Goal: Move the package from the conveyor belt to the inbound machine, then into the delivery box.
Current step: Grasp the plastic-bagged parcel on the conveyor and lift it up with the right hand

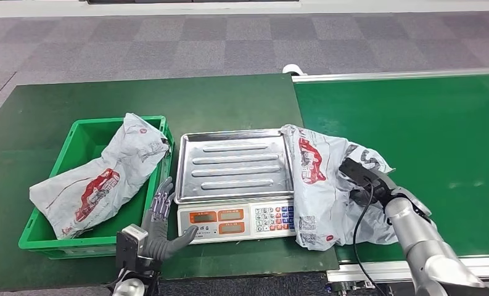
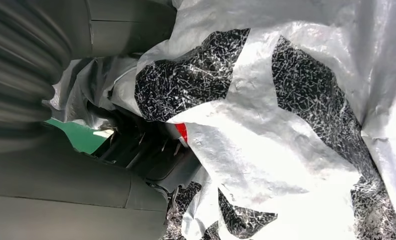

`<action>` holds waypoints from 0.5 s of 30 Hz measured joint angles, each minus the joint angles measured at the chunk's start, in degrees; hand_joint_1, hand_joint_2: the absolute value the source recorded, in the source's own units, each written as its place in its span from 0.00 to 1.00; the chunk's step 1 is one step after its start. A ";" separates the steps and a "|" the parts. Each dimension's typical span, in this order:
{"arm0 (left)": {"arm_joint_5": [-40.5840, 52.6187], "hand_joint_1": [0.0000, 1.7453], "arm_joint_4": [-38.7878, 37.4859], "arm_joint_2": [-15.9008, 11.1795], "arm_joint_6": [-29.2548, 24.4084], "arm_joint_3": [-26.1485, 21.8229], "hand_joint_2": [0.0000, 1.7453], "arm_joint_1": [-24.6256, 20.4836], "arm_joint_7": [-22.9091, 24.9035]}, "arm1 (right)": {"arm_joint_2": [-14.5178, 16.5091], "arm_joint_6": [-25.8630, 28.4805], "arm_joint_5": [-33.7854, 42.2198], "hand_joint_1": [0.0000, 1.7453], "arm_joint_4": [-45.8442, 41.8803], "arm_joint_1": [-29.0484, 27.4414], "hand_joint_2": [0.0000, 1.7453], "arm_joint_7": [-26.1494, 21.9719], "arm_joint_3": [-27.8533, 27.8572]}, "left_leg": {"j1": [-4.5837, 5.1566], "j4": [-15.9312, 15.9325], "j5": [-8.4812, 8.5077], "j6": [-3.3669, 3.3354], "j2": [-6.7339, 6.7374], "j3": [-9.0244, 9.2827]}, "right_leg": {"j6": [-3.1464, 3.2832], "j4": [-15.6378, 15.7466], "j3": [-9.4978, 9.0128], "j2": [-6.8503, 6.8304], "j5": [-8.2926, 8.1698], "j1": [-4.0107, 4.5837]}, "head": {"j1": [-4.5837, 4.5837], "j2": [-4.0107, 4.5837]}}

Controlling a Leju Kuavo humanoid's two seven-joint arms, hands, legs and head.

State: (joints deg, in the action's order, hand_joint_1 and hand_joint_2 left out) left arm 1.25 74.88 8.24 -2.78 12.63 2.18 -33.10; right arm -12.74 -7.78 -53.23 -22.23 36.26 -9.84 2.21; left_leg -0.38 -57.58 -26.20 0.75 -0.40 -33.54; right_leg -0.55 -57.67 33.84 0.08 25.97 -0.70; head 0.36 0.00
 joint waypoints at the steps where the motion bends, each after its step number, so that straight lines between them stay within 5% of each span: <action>1: 0.00 0.00 0.07 -0.01 -0.04 0.00 1.00 0.04 -0.03 | 0.18 -0.02 1.16 1.00 -0.25 -0.08 1.00 -1.25 0.25 | 0.00 0.00 0.00 0.00 0.00 -0.01 | 0.00 0.00 0.01 0.00 0.00 0.00 | 0.00 0.00; 6: 0.02 0.00 0.39 -0.07 -0.27 0.00 1.00 0.39 -0.72 | 2.08 0.91 18.79 1.00 -6.75 -1.18 1.00 -20.85 3.54 | 0.00 0.00 0.00 0.01 0.04 -0.01 | 0.01 -0.01 0.08 0.03 0.00 0.00 | 0.01 0.00; 15: 0.32 0.00 0.50 0.03 0.22 0.00 1.00 0.71 -1.39 | 8.22 20.77 35.18 1.00 -41.79 -12.78 1.00 -28.23 3.68 | -0.01 0.01 -0.02 0.06 -0.24 -0.08 | 0.10 -0.02 0.08 -0.22 0.14 0.04 | 0.00 0.00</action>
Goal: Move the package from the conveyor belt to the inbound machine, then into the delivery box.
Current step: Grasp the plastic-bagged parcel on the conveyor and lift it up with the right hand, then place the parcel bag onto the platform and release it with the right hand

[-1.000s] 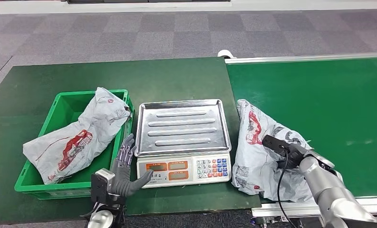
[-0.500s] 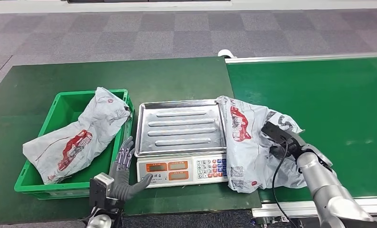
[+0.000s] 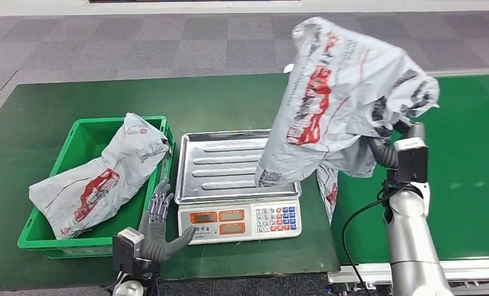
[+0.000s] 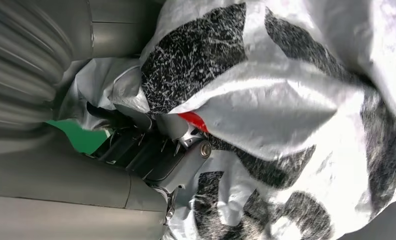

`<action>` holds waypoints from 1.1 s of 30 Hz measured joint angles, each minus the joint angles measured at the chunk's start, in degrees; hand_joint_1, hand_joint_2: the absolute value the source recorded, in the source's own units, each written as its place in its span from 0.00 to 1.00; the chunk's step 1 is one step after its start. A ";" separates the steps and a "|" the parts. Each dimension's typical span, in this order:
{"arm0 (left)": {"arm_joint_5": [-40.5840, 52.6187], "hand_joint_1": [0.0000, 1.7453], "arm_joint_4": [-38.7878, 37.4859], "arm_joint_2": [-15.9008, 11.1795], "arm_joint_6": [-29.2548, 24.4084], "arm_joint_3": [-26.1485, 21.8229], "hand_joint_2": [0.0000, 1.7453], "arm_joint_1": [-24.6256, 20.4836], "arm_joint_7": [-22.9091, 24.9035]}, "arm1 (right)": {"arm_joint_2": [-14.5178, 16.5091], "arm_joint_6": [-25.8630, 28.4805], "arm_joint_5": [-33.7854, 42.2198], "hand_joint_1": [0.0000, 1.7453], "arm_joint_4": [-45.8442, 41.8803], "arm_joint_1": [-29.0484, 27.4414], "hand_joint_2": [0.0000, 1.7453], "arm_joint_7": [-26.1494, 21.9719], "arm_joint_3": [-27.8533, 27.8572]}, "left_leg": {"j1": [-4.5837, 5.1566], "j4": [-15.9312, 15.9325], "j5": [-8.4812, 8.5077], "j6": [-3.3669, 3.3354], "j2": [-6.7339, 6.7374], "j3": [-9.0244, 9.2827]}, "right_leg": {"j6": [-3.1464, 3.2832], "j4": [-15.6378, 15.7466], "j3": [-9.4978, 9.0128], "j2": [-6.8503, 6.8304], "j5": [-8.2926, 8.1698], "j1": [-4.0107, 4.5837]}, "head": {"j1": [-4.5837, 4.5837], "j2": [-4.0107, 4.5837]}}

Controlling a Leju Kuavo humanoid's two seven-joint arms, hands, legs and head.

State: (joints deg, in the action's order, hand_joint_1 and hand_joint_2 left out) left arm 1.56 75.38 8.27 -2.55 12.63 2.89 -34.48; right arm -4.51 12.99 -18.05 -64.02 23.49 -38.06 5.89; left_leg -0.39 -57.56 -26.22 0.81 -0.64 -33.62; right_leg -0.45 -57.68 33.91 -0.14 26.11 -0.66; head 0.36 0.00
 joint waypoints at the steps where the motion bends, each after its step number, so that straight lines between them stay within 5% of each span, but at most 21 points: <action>1: 0.01 0.00 -0.01 0.03 0.10 0.00 1.00 0.01 -0.01 | 0.54 2.66 0.15 1.00 -3.32 -1.10 1.00 -0.66 -0.07 | 0.00 0.00 -0.01 0.00 -0.01 -0.01 | 0.01 0.00 -0.01 -0.02 0.02 0.00 | -0.01 0.00; 8: 0.01 0.00 0.16 0.11 -0.13 0.00 1.00 -0.02 -1.66 | 2.58 15.00 1.84 1.00 -17.25 -5.20 1.00 -2.09 -2.03 | 0.00 0.00 -0.04 -0.02 0.04 0.01 | 0.00 0.00 -0.02 0.04 0.03 -0.10 | 0.01 0.00; 12: 0.20 0.00 1.00 0.37 -1.44 -0.01 1.00 0.00 -2.92 | 2.61 13.86 2.93 1.00 -17.64 -4.11 1.00 -1.32 -4.38 | 0.01 0.00 -0.02 -0.02 0.08 0.03 | -0.03 0.00 -0.06 0.07 -0.01 -0.13 | 0.00 0.00; 23: -0.22 0.00 5.76 1.91 -13.48 -0.69 1.00 -0.36 -5.67 | 2.61 5.75 -10.79 1.00 7.27 13.51 1.00 6.34 -12.51 | 0.00 -0.01 0.25 -0.06 -0.02 -0.03 | -0.11 -0.02 -0.05 0.01 -0.22 -0.12 | -0.01 0.00; 33: 0.24 0.00 20.59 3.68 -34.02 -1.83 1.00 0.17 -5.75 | 4.93 -4.40 -21.86 1.00 31.98 29.35 1.00 17.14 -21.74 | 0.00 -0.03 0.27 -0.06 -0.02 -0.09 | -0.08 -0.03 0.03 0.01 -0.26 -0.08 | 0.01 0.00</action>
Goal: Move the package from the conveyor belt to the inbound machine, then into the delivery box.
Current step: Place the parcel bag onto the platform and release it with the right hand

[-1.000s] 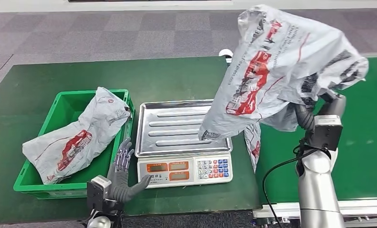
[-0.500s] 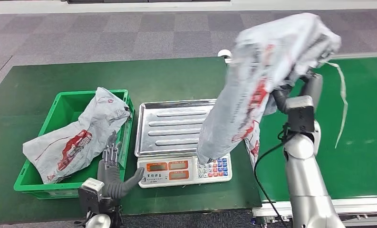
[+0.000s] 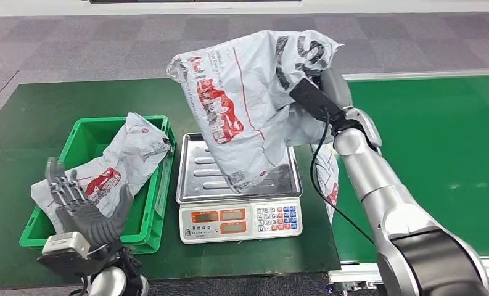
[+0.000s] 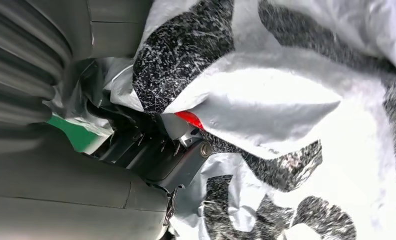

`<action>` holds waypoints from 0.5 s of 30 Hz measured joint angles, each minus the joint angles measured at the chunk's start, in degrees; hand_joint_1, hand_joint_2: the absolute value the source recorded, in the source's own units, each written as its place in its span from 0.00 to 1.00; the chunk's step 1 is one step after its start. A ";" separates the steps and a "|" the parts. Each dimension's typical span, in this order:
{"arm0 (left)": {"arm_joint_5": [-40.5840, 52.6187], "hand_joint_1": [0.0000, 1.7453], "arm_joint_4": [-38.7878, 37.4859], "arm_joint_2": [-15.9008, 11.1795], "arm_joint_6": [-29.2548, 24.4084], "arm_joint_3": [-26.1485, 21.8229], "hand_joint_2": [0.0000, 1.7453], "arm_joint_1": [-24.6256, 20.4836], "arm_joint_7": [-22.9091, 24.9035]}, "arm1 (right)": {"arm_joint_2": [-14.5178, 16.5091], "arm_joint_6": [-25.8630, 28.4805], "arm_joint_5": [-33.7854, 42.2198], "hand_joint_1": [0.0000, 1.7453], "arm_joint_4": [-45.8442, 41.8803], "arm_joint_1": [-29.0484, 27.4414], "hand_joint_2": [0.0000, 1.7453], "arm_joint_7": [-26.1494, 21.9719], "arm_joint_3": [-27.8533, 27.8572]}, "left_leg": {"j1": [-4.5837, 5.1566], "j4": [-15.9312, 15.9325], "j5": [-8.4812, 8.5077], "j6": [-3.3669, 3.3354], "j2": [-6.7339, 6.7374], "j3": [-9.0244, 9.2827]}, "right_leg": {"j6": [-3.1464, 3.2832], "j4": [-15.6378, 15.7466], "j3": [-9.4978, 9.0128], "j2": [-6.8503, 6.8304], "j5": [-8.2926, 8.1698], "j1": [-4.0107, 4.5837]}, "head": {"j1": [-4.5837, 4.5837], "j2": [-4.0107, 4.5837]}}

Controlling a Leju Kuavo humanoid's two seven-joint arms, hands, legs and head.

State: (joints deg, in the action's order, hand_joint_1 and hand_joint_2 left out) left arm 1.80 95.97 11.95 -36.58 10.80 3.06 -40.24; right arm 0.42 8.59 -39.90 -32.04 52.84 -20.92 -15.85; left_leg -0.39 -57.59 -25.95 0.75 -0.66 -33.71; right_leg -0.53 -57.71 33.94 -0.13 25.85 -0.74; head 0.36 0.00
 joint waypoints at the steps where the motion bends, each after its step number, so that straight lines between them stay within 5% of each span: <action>1: 0.07 0.00 1.35 -0.02 -1.04 0.32 1.00 0.02 0.00 | 0.45 -1.69 -0.67 1.00 1.64 0.71 1.00 0.64 -0.98 | 0.00 0.00 0.00 0.00 0.01 0.00 | 0.00 0.00 0.00 0.00 0.00 0.01 | 0.00 0.00; 10: -1.21 0.00 5.79 -0.49 -1.43 2.42 1.00 0.16 0.02 | 6.23 -28.28 -2.08 1.00 9.94 2.55 1.00 -0.23 -8.56 | -0.01 0.00 -0.01 0.02 0.07 0.02 | 0.02 0.00 0.05 0.06 0.02 0.05 | 0.01 0.00; 15: -1.66 0.00 5.76 -0.60 -0.48 2.51 1.00 0.20 0.04 | 8.28 -32.24 -1.21 1.00 11.84 2.52 1.00 0.28 -10.24 | -0.01 0.00 -0.01 0.01 0.08 0.02 | 0.02 0.00 0.04 0.08 0.01 0.01 | 0.01 0.00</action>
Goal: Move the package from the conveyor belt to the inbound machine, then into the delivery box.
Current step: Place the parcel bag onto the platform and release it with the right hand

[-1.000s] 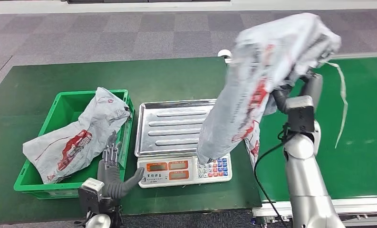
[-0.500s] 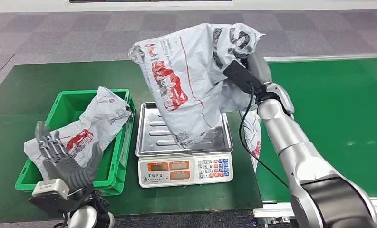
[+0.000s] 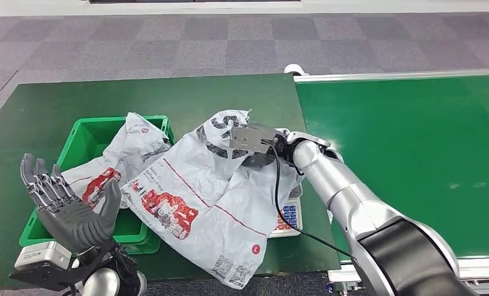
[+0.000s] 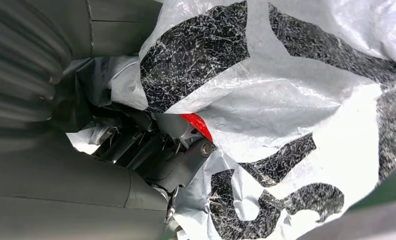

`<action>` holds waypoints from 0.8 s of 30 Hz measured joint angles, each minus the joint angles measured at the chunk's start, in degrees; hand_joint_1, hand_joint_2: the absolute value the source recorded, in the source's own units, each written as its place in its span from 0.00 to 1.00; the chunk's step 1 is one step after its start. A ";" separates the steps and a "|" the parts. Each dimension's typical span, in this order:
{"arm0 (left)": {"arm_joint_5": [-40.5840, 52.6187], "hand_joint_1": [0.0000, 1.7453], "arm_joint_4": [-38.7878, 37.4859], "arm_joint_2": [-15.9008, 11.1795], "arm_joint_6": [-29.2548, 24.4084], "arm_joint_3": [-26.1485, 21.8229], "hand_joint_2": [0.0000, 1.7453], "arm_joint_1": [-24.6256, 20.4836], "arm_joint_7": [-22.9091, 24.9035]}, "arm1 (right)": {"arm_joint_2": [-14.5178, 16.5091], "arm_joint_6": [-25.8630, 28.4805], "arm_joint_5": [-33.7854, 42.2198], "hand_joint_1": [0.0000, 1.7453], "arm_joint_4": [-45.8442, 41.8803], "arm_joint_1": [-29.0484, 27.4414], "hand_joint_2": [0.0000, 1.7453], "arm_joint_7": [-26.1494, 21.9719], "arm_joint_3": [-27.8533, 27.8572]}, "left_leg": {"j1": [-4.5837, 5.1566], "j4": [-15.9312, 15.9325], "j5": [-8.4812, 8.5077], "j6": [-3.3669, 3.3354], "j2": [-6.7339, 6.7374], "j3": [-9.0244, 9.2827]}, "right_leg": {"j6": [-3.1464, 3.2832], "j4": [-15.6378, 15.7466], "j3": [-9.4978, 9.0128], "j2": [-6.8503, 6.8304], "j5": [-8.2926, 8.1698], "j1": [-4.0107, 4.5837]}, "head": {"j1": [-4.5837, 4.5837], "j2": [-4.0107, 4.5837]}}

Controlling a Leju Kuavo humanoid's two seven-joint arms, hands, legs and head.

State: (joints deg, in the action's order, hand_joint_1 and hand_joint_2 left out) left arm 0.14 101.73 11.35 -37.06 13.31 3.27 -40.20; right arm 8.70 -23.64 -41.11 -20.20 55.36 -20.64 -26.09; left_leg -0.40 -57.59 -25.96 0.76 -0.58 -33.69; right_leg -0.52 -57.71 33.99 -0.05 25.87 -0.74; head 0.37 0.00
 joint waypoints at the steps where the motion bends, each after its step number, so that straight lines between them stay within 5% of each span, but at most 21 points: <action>1: -0.03 0.00 -0.01 -0.01 0.17 0.00 1.00 0.01 0.01 | 0.31 -0.17 0.18 1.00 0.25 -0.03 1.00 0.51 -0.16 | 0.00 0.00 0.00 0.00 0.01 0.00 | 0.00 0.00 0.00 0.02 0.00 -0.02 | 0.00 0.00; 24: -0.12 0.00 -0.03 -0.13 0.45 -0.02 1.00 0.39 0.00 | 1.76 0.37 0.42 1.00 1.52 -0.07 1.00 2.05 -0.56 | 0.01 -0.01 0.00 0.00 0.04 0.00 | 0.00 0.00 0.01 0.03 0.00 -0.03 | 0.01 0.00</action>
State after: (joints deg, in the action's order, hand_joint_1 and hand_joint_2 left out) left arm 0.02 101.70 11.22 -36.61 13.29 3.65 -40.20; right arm 10.46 -23.27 -40.70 -18.68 55.29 -18.59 -26.64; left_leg -0.39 -57.60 -25.96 0.76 -0.54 -33.69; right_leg -0.52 -57.71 34.00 -0.03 25.86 -0.76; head 0.37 0.00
